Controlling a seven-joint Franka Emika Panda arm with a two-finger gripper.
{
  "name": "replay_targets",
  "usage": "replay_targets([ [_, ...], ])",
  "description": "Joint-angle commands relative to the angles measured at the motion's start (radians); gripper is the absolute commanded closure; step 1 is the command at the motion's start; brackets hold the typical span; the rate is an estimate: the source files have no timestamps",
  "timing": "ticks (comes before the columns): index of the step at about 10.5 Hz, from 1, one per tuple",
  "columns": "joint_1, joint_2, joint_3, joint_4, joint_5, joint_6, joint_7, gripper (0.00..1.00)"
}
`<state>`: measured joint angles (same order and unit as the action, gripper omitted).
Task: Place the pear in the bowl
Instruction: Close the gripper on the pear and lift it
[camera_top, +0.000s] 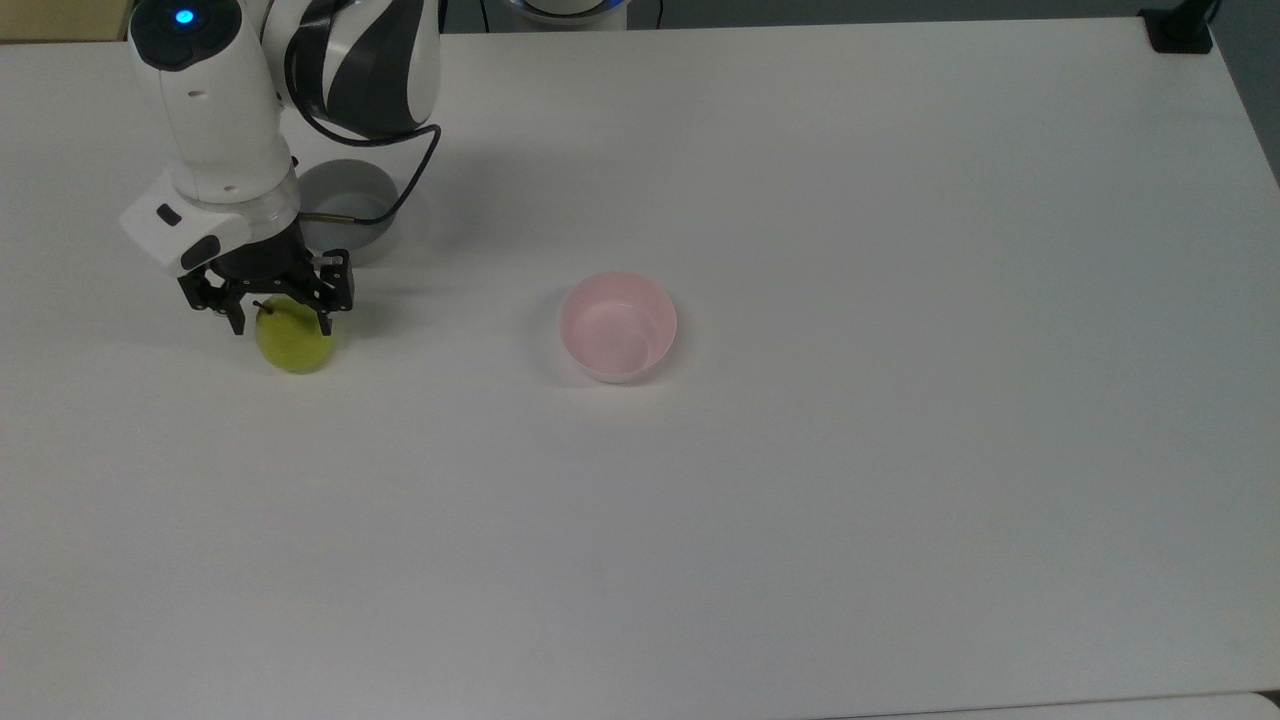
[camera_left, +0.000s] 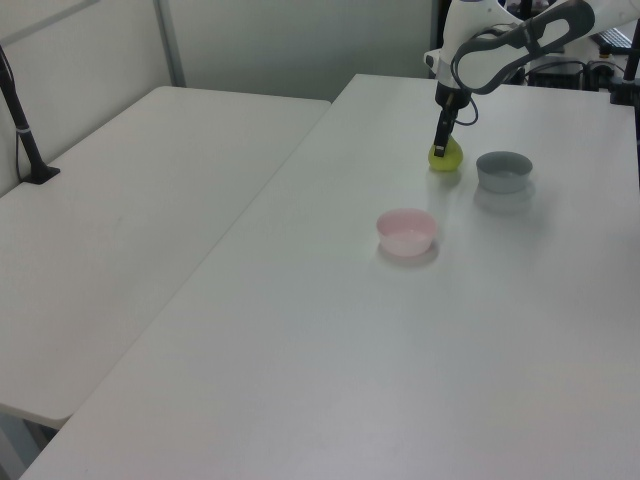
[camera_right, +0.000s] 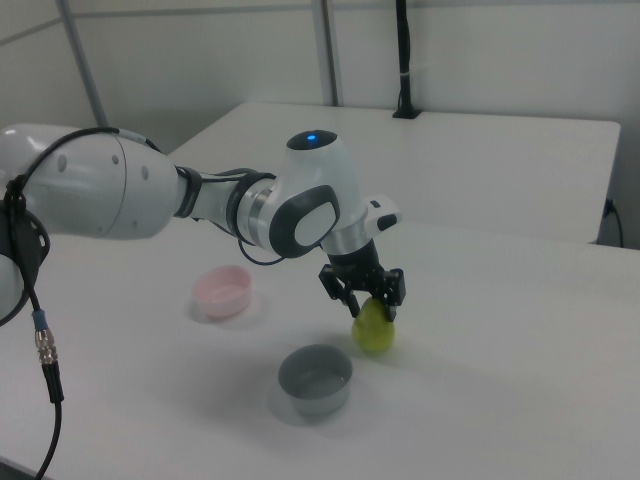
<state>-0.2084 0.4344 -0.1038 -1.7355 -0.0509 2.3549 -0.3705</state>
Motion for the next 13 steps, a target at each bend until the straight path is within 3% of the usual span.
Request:
replay_targets([
  [1, 0.007, -0.010, -0.002, -0.013, -0.001, 0.021, 0.027, 1.00],
  [8, 0.014, -0.068, 0.001, -0.007, -0.003, -0.089, 0.025, 1.00],
  [13, 0.021, -0.135, 0.039, 0.020, -0.001, -0.222, 0.028, 1.00],
])
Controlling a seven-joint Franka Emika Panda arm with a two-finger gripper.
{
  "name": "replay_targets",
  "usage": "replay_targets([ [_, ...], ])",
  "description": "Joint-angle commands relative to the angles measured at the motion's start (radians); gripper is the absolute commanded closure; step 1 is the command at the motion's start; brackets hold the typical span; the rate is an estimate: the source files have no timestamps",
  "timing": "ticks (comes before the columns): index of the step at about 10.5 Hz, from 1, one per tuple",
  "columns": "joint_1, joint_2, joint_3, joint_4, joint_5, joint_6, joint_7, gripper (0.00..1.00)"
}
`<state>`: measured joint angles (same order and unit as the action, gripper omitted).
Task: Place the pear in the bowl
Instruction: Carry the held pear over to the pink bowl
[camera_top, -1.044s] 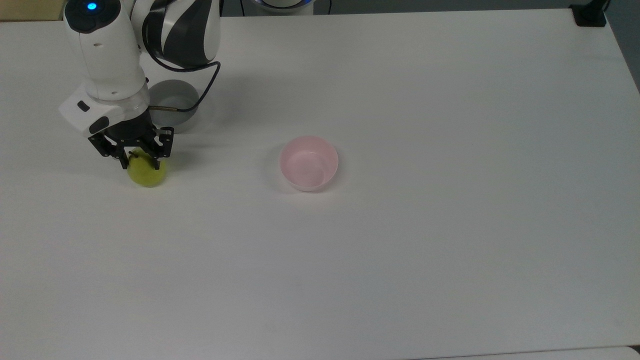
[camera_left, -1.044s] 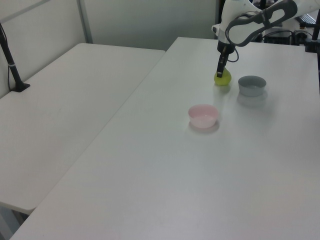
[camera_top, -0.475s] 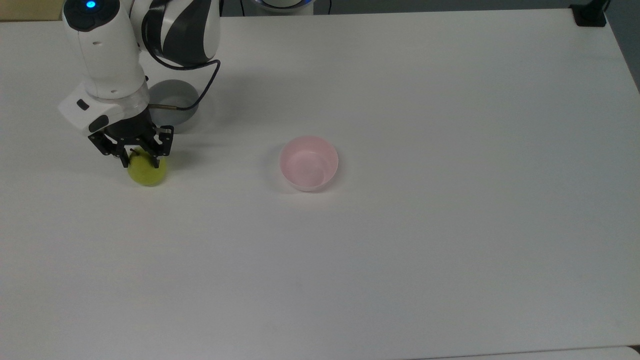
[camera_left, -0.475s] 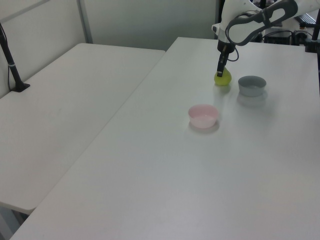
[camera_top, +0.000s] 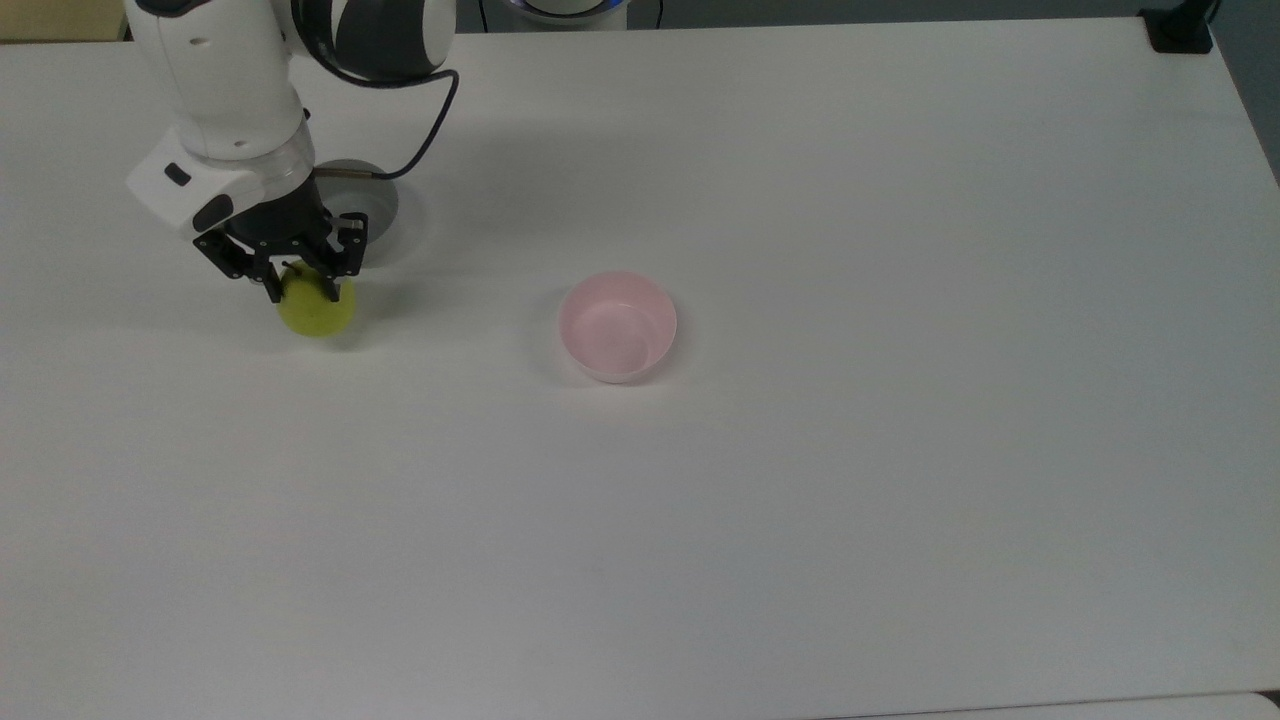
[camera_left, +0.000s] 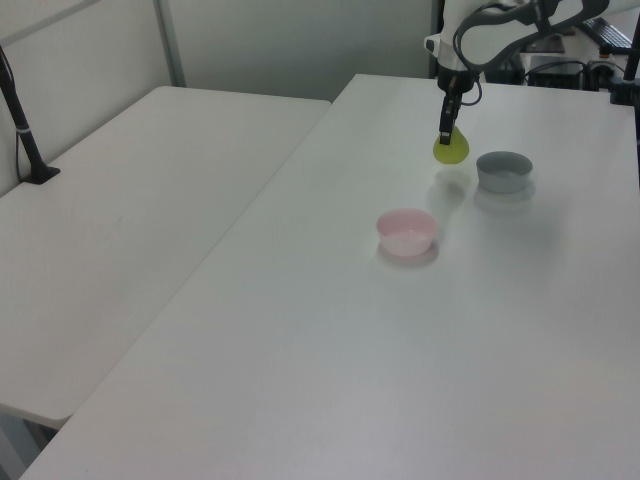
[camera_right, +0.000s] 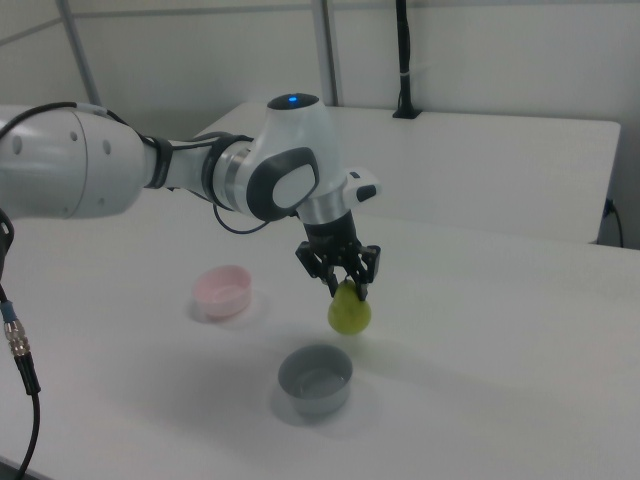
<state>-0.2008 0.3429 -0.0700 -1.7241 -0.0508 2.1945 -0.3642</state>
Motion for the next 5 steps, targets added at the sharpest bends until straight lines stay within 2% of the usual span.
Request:
replay_targets([
  [1, 0.030, -0.060, 0.021, 0.036, 0.002, -0.125, 0.024, 1.00],
  [3, 0.049, -0.103, 0.079, 0.105, 0.032, -0.246, 0.066, 1.00],
  [5, 0.063, -0.130, 0.148, 0.107, 0.032, -0.277, 0.161, 1.00],
])
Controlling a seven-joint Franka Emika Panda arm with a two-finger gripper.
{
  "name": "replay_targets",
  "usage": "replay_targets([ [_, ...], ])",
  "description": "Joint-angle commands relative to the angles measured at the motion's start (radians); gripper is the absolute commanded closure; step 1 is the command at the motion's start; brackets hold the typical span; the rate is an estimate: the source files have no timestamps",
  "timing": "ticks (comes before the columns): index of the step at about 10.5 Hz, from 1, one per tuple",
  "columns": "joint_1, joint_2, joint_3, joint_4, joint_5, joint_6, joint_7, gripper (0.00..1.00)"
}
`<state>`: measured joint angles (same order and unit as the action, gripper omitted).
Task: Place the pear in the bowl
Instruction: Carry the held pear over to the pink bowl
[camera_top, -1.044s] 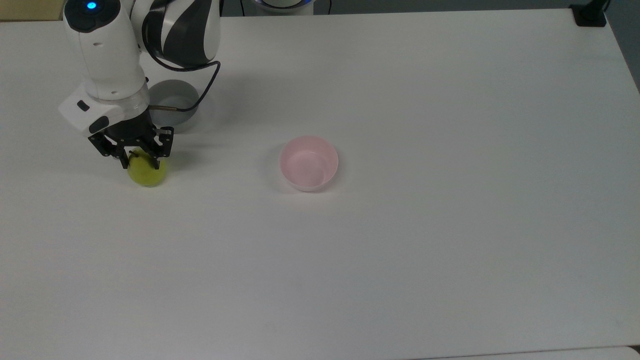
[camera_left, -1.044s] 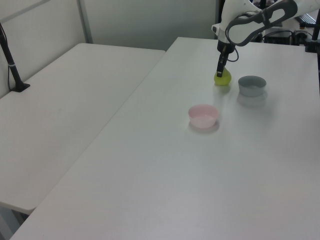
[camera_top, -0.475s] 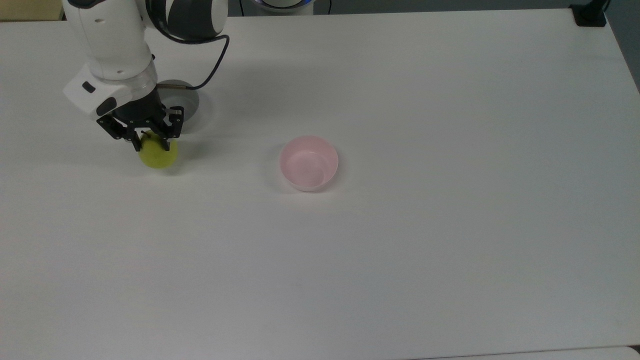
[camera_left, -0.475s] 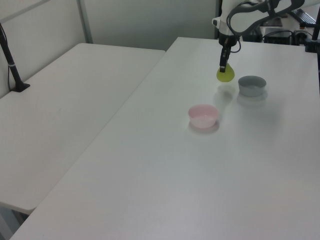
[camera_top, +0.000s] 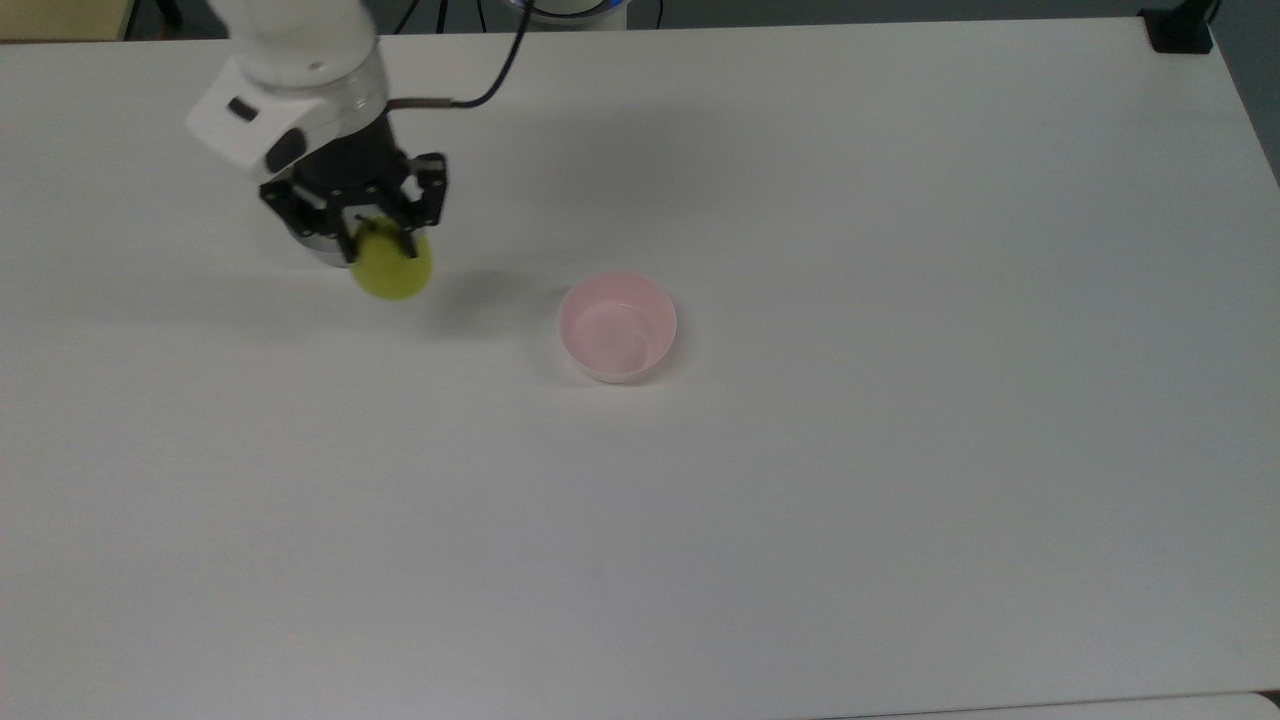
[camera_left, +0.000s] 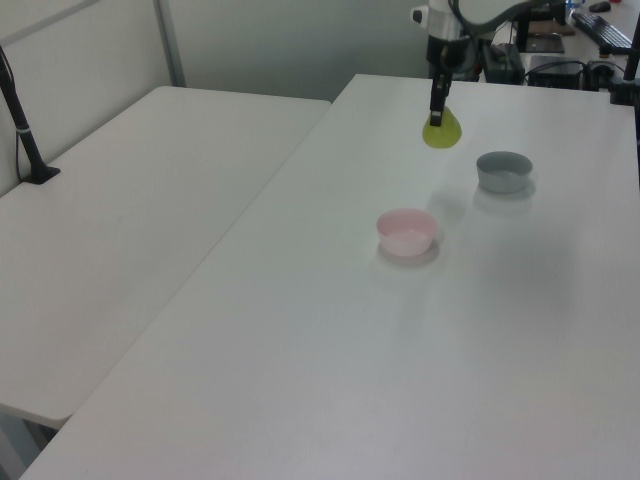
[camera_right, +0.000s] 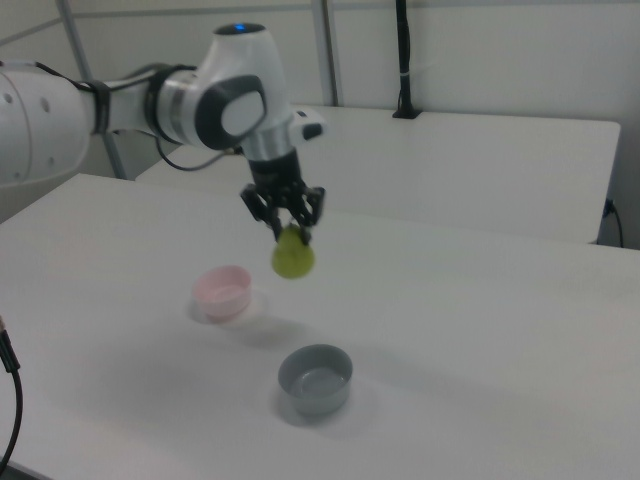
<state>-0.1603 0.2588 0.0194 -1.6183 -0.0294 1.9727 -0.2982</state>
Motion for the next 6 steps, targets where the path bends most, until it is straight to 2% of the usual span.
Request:
replay_targets([
  [1, 0.036, -0.044, 0.083, 0.001, 0.011, -0.057, 0.147, 1.00],
  [4, 0.086, -0.033, 0.123, -0.031, 0.009, -0.045, 0.285, 1.00],
  [6, 0.094, -0.014, 0.154, -0.049, 0.005, -0.017, 0.326, 1.00],
])
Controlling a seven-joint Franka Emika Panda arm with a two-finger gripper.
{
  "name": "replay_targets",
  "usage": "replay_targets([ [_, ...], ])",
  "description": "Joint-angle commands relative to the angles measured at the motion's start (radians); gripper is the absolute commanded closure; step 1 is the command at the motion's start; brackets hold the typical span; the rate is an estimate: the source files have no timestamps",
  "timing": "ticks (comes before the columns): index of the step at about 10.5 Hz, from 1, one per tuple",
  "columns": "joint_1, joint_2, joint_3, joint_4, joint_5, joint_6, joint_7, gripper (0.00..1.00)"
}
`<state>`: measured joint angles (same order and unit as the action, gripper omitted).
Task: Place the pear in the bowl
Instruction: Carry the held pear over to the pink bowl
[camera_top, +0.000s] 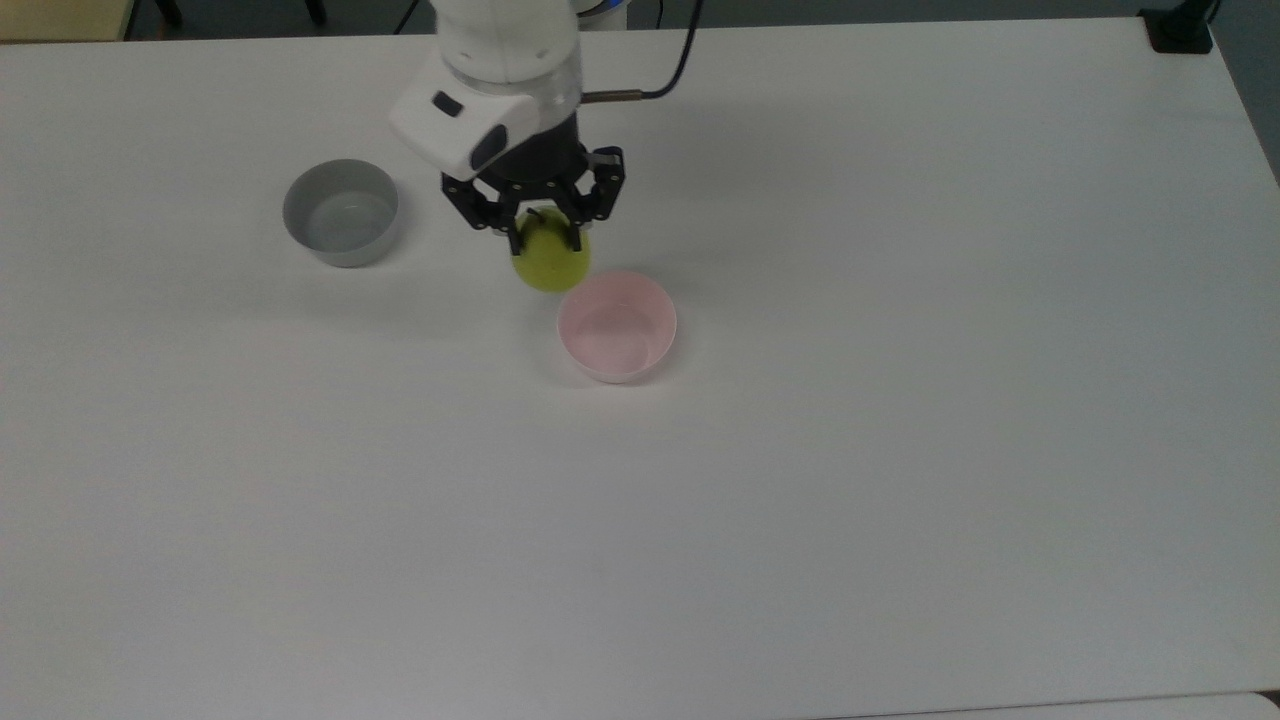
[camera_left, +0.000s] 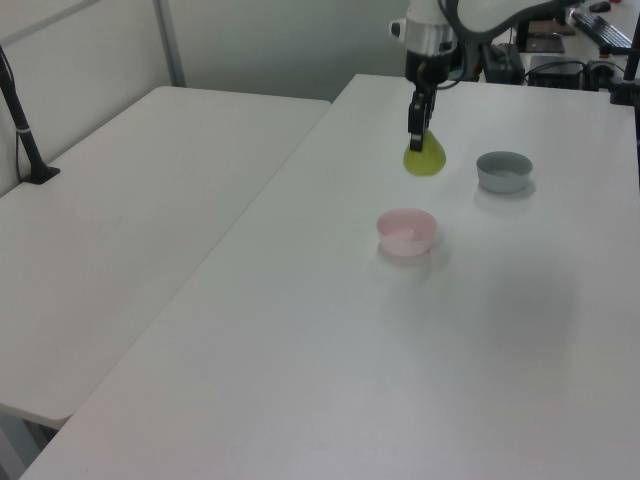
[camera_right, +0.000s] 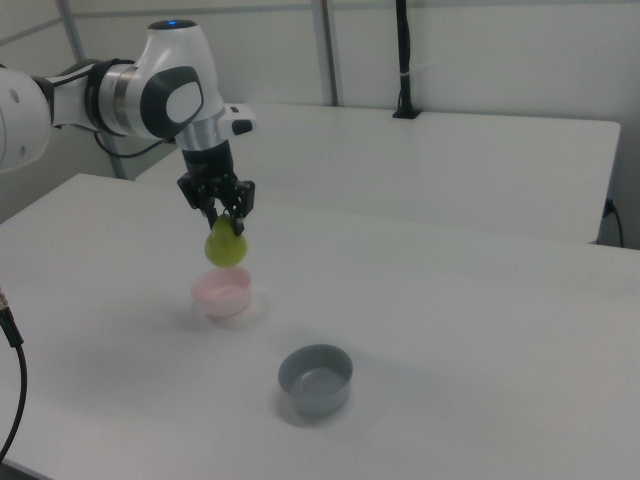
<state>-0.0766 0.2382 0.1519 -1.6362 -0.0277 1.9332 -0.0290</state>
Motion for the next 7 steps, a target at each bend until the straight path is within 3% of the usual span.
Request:
replay_targets([
  [1, 0.021, 0.016, 0.023, -0.043, 0.002, 0.056, 0.081, 1.00],
  [7, 0.070, 0.073, 0.026, -0.109, -0.072, 0.260, 0.161, 1.00],
])
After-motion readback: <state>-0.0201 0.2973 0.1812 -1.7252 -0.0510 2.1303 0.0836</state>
